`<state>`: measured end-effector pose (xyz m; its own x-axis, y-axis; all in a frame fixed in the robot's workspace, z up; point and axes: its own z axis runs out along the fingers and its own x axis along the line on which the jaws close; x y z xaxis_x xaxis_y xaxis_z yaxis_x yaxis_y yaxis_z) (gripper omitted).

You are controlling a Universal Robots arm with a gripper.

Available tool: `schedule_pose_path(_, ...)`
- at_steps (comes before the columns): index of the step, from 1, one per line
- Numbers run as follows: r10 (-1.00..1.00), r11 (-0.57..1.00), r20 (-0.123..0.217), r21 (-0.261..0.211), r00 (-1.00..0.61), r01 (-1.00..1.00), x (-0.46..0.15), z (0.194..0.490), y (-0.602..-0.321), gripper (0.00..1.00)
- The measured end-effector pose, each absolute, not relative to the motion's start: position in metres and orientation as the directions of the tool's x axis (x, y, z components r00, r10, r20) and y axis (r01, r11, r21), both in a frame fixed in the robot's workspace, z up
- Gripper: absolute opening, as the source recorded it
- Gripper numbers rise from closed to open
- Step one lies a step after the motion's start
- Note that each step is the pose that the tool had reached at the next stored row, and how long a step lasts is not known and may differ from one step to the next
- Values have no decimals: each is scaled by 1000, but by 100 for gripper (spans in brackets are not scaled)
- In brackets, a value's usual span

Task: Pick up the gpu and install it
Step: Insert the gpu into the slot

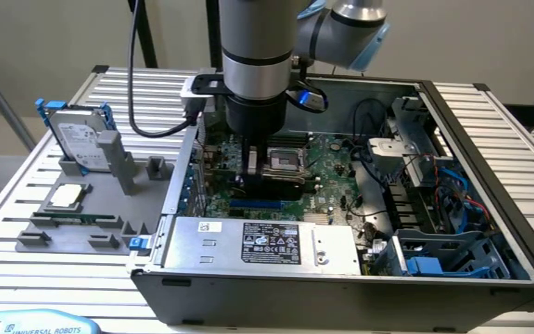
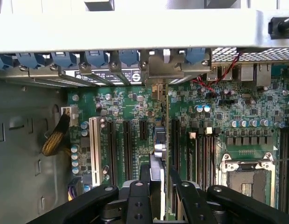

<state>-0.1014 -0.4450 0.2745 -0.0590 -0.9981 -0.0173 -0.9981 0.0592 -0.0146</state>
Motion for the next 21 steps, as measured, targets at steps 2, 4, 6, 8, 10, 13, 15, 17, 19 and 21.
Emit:
schedule_pose_path(2, -998, 59, -17, -15, -59, -998, -102, 274, -445, 27)
schedule_pose_path(4, -998, 59, -17, -15, -59, -998, -103, 274, -445, 27)
schedule_pose_path(6, -998, 59, -17, -15, -59, -998, -103, 273, -445, 27)
schedule_pose_path(8, -998, 59, -17, -15, -59, -998, -104, 272, -445, 27)
schedule_pose_path(10, -998, 59, -17, -15, -59, -998, -104, 271, -445, 27)
schedule_pose_path(13, -998, 59, -17, -15, -59, -998, -104, 269, -445, 27)
schedule_pose_path(15, -998, 59, -17, -15, -59, -998, -104, 268, -445, 27)
schedule_pose_path(17, -998, 59, -17, -15, -59, -998, -104, 266, -445, 27)
schedule_pose_path(19, -998, 59, -17, -15, -59, -998, -104, 265, -445, 27)
schedule_pose_path(21, -998, 59, -17, -15, -59, -998, -105, 264, -445, 27)
